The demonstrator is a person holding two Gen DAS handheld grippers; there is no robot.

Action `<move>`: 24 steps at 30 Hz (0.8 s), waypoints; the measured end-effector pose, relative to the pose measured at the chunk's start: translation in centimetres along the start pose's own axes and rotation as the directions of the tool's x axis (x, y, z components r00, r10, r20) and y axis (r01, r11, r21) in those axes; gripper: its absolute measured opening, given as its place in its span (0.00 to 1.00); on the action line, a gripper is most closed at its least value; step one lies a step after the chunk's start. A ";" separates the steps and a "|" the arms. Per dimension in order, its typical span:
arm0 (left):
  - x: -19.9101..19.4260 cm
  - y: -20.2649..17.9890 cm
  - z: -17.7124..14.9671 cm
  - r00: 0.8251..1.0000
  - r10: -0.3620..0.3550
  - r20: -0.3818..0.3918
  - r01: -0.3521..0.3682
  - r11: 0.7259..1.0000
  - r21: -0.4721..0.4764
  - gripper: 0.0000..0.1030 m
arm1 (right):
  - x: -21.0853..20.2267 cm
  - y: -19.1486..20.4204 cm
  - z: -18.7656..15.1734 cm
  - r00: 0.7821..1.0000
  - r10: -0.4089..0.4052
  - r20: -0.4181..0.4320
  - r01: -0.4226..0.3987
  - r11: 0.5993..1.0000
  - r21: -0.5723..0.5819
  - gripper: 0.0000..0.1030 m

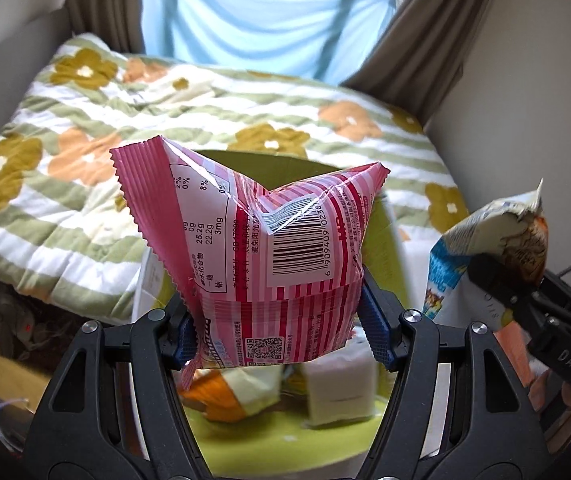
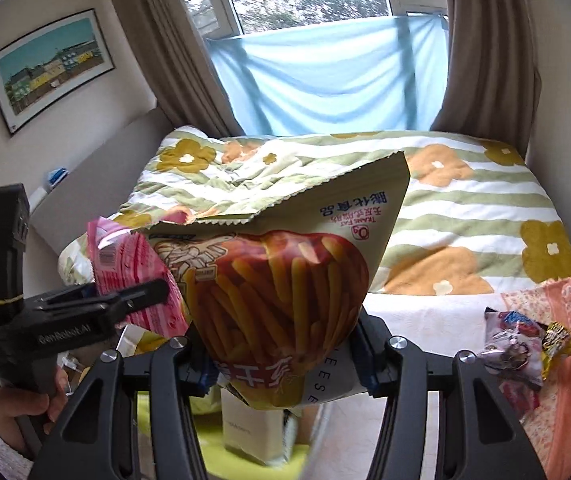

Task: Organize snacks
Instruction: 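Carry both bags over the yellow box and release them inside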

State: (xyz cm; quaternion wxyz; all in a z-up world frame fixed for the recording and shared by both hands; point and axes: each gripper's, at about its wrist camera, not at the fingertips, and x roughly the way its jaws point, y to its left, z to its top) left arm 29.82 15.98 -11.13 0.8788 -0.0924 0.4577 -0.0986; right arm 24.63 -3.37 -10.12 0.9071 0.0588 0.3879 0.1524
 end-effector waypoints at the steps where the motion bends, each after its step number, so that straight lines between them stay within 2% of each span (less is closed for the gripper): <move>1: 0.8 0.5 0.3 1.000 -0.006 -0.024 0.006 1.000 0.010 0.62 | 0.5 0.3 0.1 1.000 -0.011 -0.006 0.011 1.000 0.011 0.48; 5: 3.5 1.1 1.3 0.996 -0.025 -0.091 0.030 0.998 0.056 0.62 | 1.7 0.5 0.4 0.999 -0.046 -0.015 0.047 0.997 0.055 0.48; 11: 5.6 -0.2 2.1 0.990 -0.039 -0.133 0.057 0.990 0.128 0.64 | 2.8 0.2 0.7 0.994 -0.091 -0.052 0.095 0.992 0.078 0.48; 14: 6.3 -0.4 2.2 0.988 -0.029 -0.152 0.049 0.991 0.128 0.75 | 3.4 -0.2 1.2 0.994 -0.092 -0.062 0.096 0.993 0.071 0.48; 16: 6.5 -0.5 2.2 0.986 -0.018 -0.164 0.038 0.992 0.118 1.00 | 3.8 -0.5 1.5 0.994 -0.085 -0.068 0.090 0.994 0.068 0.48; 24: 4.3 1.1 1.0 0.989 0.023 -0.143 -0.007 0.994 0.109 1.00 | 5.2 -1.0 2.1 0.995 -0.044 -0.094 0.049 0.997 0.053 0.48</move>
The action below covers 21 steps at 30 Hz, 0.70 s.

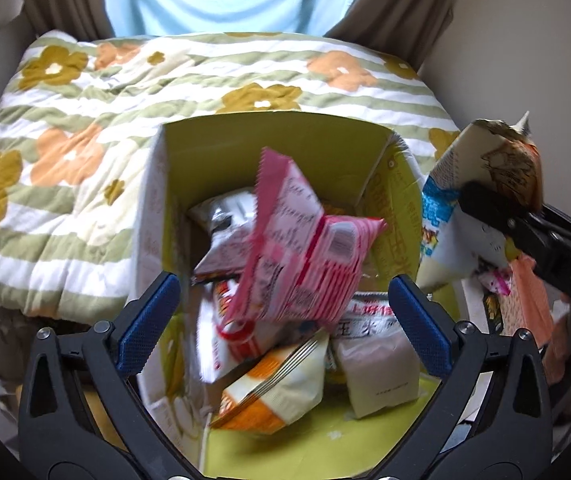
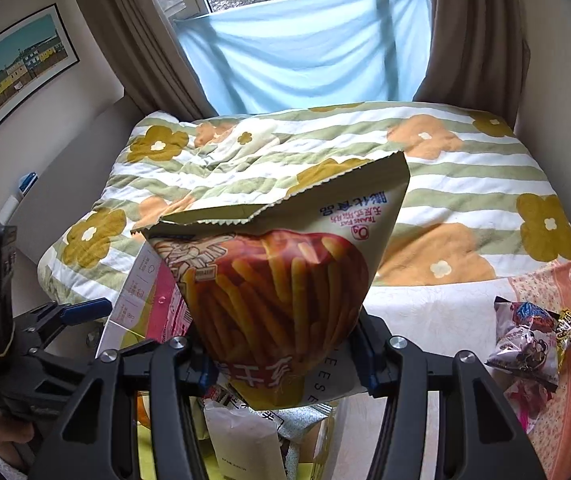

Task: Organize snacks
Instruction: 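Carry both bags over the yellow box and release them inside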

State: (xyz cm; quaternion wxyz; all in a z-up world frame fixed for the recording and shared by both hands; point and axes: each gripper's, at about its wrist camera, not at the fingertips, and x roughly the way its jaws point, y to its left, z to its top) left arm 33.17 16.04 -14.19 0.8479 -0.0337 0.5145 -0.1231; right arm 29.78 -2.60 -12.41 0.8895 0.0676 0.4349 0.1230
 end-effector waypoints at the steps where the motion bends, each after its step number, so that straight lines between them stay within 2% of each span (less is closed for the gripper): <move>1: -0.1 0.3 -0.2 1.000 0.006 0.002 -0.006 1.000 -0.010 1.00 | 0.2 0.0 0.0 1.000 0.003 -0.006 -0.003 1.000 -0.007 0.48; 9: -1.3 2.8 -1.3 0.999 0.019 0.026 -0.017 0.996 -0.086 1.00 | 2.5 1.3 0.9 0.998 0.025 -0.060 -0.029 0.997 -0.067 0.50; 11: -1.6 3.2 -1.5 0.999 0.032 0.032 -0.029 0.995 -0.094 1.00 | 3.0 1.7 1.2 0.999 0.002 -0.052 -0.007 0.996 -0.088 0.61; 13: -1.9 3.6 -1.7 0.999 0.037 0.035 -0.033 0.994 -0.108 1.00 | 3.0 2.2 1.4 1.000 -0.006 -0.026 0.003 0.994 -0.110 0.90; 16: -2.2 4.1 -2.1 0.999 0.039 0.038 -0.034 0.991 -0.126 1.00 | 2.5 2.5 1.5 1.000 -0.004 0.014 0.005 0.993 -0.120 0.91; 21: -2.3 4.0 -2.5 0.999 0.031 0.034 -0.027 0.992 -0.124 1.00 | 2.0 2.5 0.9 1.000 -0.001 0.012 0.002 0.994 -0.111 0.91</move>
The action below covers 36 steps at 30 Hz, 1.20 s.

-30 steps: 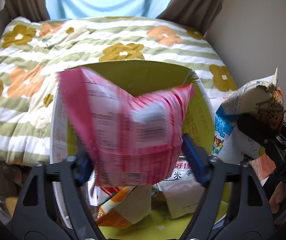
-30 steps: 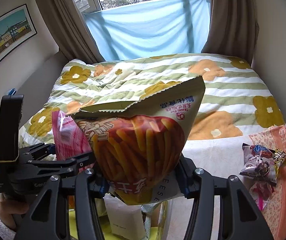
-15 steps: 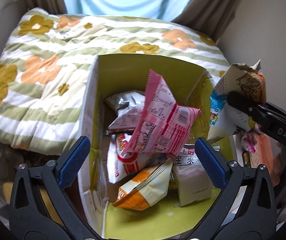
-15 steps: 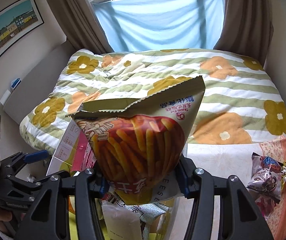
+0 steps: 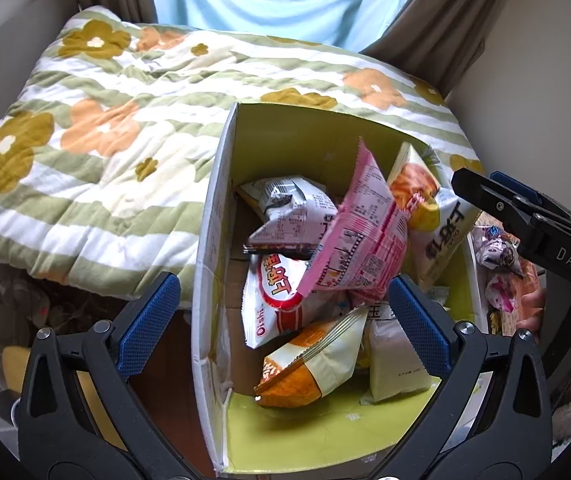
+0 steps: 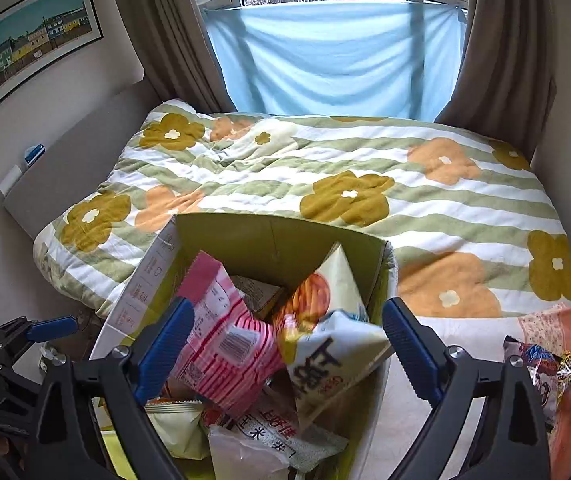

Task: Organize snacks
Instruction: 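Carry both bags over the yellow box and release them inside, then move both tools back toward the remaining snacks on the sheet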

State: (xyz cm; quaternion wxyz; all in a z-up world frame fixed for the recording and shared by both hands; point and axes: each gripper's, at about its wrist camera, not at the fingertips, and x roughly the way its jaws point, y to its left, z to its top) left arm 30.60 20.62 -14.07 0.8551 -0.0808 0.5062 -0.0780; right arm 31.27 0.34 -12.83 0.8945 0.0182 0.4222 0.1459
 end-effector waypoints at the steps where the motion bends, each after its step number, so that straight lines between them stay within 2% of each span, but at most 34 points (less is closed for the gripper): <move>1: 0.0 -0.1 -0.1 1.000 -0.003 0.000 0.003 1.000 0.001 1.00 | 0.0 0.1 -0.1 1.000 0.001 -0.005 -0.001 1.000 0.002 0.91; 7: -0.5 -0.7 -0.7 1.000 -0.015 0.002 0.015 1.000 0.015 1.00 | -0.6 0.6 -1.0 1.000 0.008 -0.021 -0.008 1.000 0.011 0.91; 14: -2.6 -1.2 -1.2 0.999 -0.030 0.037 0.029 0.999 0.040 1.00 | -3.0 1.7 -1.3 1.000 0.000 0.017 0.000 1.000 0.011 0.91; 21: -4.3 -2.5 -1.8 0.993 -0.094 0.071 0.087 0.992 0.094 1.00 | -6.4 1.8 -2.6 0.998 -0.040 0.050 0.038 0.998 0.044 0.91; 25: -4.4 -3.8 -2.0 0.986 -0.152 0.073 0.142 0.981 0.132 1.00 | -8.2 1.2 -4.1 0.994 -0.091 0.059 0.086 0.994 0.074 0.91; 30: -5.2 -6.0 -2.1 0.977 -0.193 0.093 0.173 0.966 0.192 1.00 | -10.9 -0.5 -5.7 0.985 -0.159 0.067 0.150 0.981 0.122 0.91; 36: -5.7 -9.9 -1.9 0.965 -0.242 0.102 0.213 0.949 0.230 1.00 | -14.5 -4.9 -7.7 0.967 -0.242 0.083 0.221 0.954 0.203 0.91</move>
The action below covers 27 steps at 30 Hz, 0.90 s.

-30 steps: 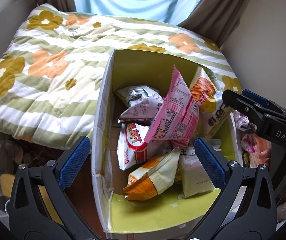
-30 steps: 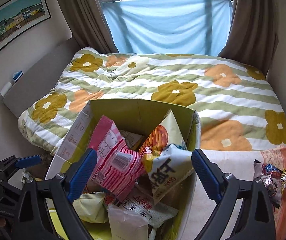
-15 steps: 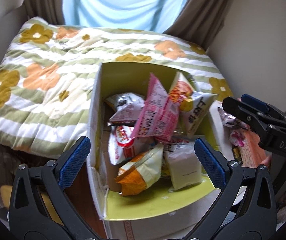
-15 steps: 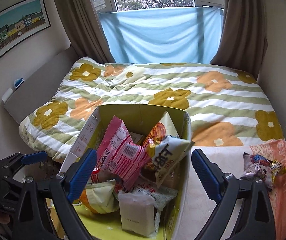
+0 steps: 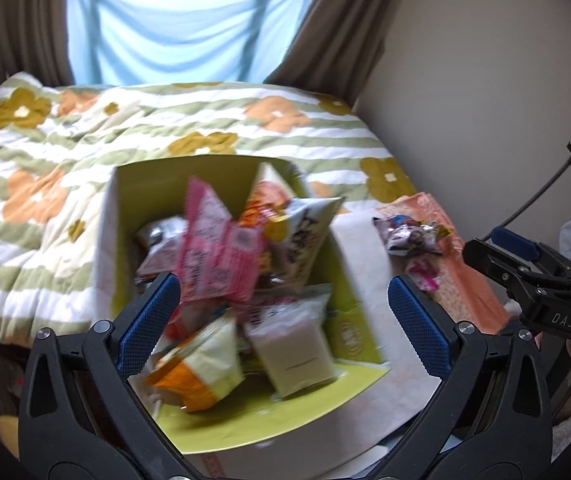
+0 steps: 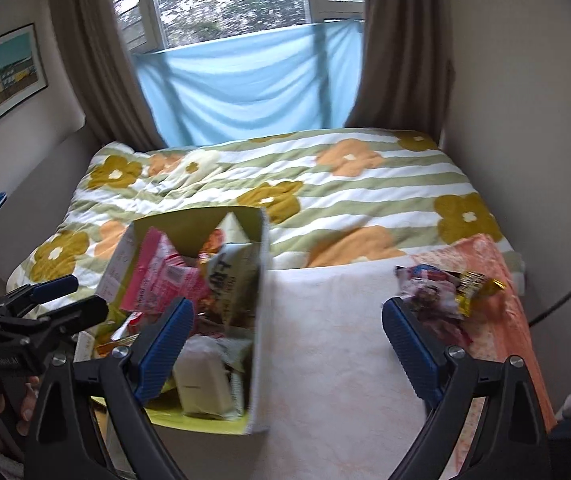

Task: Organize snacks
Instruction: 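Move both tools back toward the remaining snacks on the sheet, then grasp the chocolate sponge cake bag with the left gripper while the right grasps the green cracker packet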

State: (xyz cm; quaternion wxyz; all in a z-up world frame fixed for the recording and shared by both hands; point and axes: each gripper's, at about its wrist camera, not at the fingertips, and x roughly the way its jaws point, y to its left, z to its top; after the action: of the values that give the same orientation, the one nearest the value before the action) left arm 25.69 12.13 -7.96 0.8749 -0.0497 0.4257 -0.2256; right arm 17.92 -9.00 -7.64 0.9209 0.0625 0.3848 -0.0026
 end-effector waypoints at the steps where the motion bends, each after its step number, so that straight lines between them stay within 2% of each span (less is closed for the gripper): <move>1: 0.3 -1.0 0.2 1.000 -0.002 -0.001 0.002 1.000 0.011 1.00 | -0.3 -1.0 -0.1 1.000 -0.013 0.002 0.013 1.000 0.009 0.91; 5: 2.1 -4.9 0.9 1.000 -0.006 -0.011 0.007 0.999 0.035 1.00 | -1.2 -5.8 -0.5 0.997 -0.075 0.010 0.074 0.996 0.042 0.91; 11: 7.3 -12.3 2.2 0.998 -0.044 -0.055 0.047 0.998 0.040 1.00 | -1.4 -13.1 -1.1 0.995 -0.097 -0.037 0.099 0.993 0.064 0.91; 16: 13.6 -17.9 2.6 0.989 -0.052 -0.138 0.056 0.998 0.026 1.00 | 0.9 -18.1 -3.3 0.989 -0.034 -0.147 0.051 0.992 0.112 0.91; 22: 20.9 -23.0 3.1 0.965 -0.025 -0.262 0.040 0.998 0.050 1.00 | 4.0 -21.6 -6.3 0.968 0.032 -0.248 0.001 0.991 0.133 0.91; 27: 26.2 -24.9 3.8 0.936 -0.004 -0.352 0.041 0.994 0.098 1.00 | 6.2 -22.5 -8.1 0.955 0.032 -0.294 0.005 0.992 0.124 0.91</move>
State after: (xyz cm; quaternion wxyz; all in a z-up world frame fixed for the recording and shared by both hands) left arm 33.81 -21.99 -17.51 0.7837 0.0320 0.5621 -0.2625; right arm 15.37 -30.13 -20.24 0.8473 0.1218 0.5168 -0.0108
